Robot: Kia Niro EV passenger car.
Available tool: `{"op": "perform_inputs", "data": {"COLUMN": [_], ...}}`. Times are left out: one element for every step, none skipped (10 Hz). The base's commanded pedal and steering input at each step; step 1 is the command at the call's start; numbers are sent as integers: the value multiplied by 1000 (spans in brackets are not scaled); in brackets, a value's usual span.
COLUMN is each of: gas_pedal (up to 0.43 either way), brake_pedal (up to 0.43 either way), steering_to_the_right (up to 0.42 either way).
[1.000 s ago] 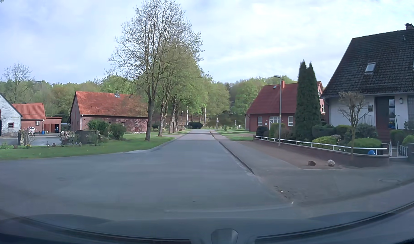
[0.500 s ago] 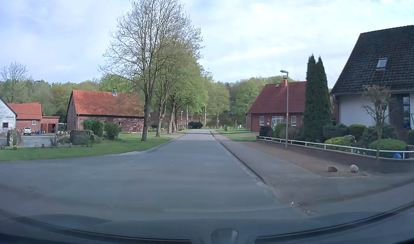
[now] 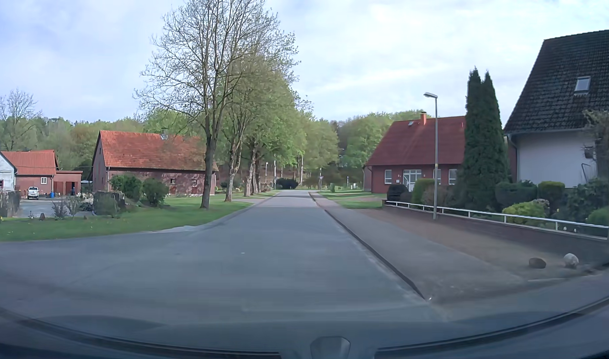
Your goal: Follow the waypoints while adhering to traffic rules and regulations
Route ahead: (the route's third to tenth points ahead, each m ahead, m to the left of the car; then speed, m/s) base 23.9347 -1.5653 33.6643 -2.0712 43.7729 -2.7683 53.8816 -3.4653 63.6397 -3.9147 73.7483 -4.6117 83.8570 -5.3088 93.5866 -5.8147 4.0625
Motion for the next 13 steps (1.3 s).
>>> {"op": "perform_inputs", "data": {"gas_pedal": [98, 98, 98, 98, 98, 98, 98, 98, 98, 98, 98, 110, 110], "brake_pedal": [0, 0, 0, 0, 0, 0, 0, 0, 0, 0, 0, 0, 0], "steering_to_the_right": [-1, -1, 0, -1, -1, -1, -1, -1, -1, -1, -1, -1, -1]}}
